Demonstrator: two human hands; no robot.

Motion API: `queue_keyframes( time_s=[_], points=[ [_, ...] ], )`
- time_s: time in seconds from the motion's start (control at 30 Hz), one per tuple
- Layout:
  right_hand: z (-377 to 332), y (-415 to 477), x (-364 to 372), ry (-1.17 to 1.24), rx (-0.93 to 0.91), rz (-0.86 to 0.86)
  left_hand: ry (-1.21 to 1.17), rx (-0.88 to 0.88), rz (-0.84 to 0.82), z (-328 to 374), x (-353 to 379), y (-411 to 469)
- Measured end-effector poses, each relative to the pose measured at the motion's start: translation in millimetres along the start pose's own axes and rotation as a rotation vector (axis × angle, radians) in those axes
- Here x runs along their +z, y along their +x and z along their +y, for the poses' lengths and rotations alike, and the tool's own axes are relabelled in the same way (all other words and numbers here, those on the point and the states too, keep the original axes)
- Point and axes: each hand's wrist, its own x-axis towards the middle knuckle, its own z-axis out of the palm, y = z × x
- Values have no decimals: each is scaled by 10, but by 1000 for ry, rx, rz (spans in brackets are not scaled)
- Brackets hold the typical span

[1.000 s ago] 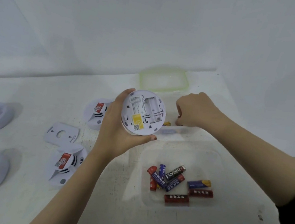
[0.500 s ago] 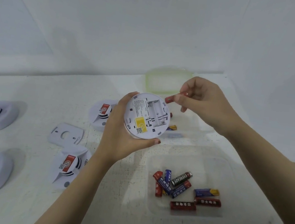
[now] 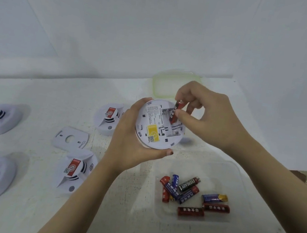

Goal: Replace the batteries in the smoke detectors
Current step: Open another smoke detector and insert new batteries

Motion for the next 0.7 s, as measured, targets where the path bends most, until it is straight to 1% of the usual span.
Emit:
queue_keyframes(
  time_s=[0.17, 0.23, 0.3, 0.4, 0.53, 0.7],
  points=[
    [36, -27, 63, -145, -122, 2, 32, 48, 22, 38, -19, -33],
    [49, -49, 94, -150, -130, 17, 38, 78, 49, 72, -29, -39],
    [38, -83, 112, -59, -101, -5, 36, 108, 78, 103, -41, -40],
    [-18, -139, 143, 169, -37, -48, 42, 130, 104, 136, -67, -39],
    [-19, -183, 187, 284, -74, 57, 35, 154, 129, 193, -68, -70],
    [-3, -271, 236, 322, -154, 150, 16, 198, 156, 284, -37, -107]
  ],
)
